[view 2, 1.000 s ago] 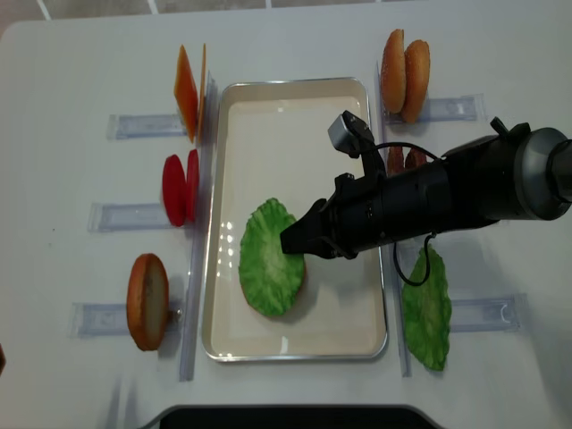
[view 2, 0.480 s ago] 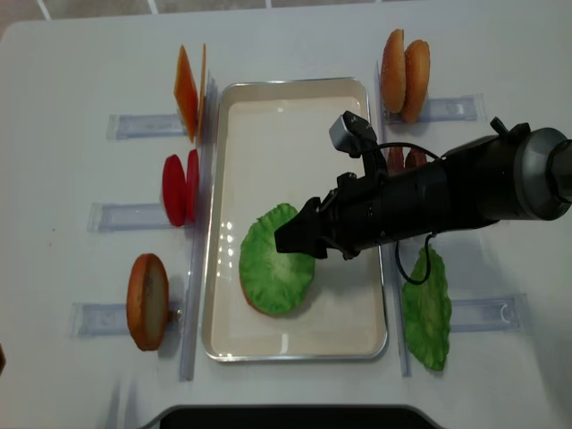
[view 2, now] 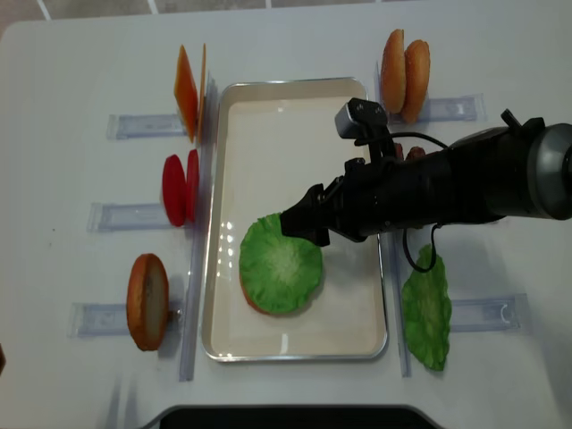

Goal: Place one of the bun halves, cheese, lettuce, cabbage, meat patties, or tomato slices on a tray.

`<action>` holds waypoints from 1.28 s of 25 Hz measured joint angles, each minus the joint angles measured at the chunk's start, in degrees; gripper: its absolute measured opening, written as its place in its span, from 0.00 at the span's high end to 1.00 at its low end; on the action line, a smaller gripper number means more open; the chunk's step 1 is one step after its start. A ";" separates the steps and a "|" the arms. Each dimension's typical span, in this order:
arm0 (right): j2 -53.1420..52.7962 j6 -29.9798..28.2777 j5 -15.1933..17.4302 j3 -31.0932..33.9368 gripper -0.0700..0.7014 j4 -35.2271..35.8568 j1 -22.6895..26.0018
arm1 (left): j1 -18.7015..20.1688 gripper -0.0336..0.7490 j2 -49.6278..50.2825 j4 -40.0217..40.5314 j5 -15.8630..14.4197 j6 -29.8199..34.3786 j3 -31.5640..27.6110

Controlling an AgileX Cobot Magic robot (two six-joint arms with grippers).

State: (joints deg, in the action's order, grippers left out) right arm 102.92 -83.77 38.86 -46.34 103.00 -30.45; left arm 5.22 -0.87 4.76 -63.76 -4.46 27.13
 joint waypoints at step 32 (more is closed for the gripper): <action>-41.39 89.91 22.86 0.07 0.36 -107.36 -0.03 | 0.00 0.76 0.00 0.00 0.00 0.00 0.00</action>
State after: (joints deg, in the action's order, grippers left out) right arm 61.53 6.14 61.71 -46.28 -4.36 -30.49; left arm 5.22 -0.87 4.76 -63.76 -4.46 27.13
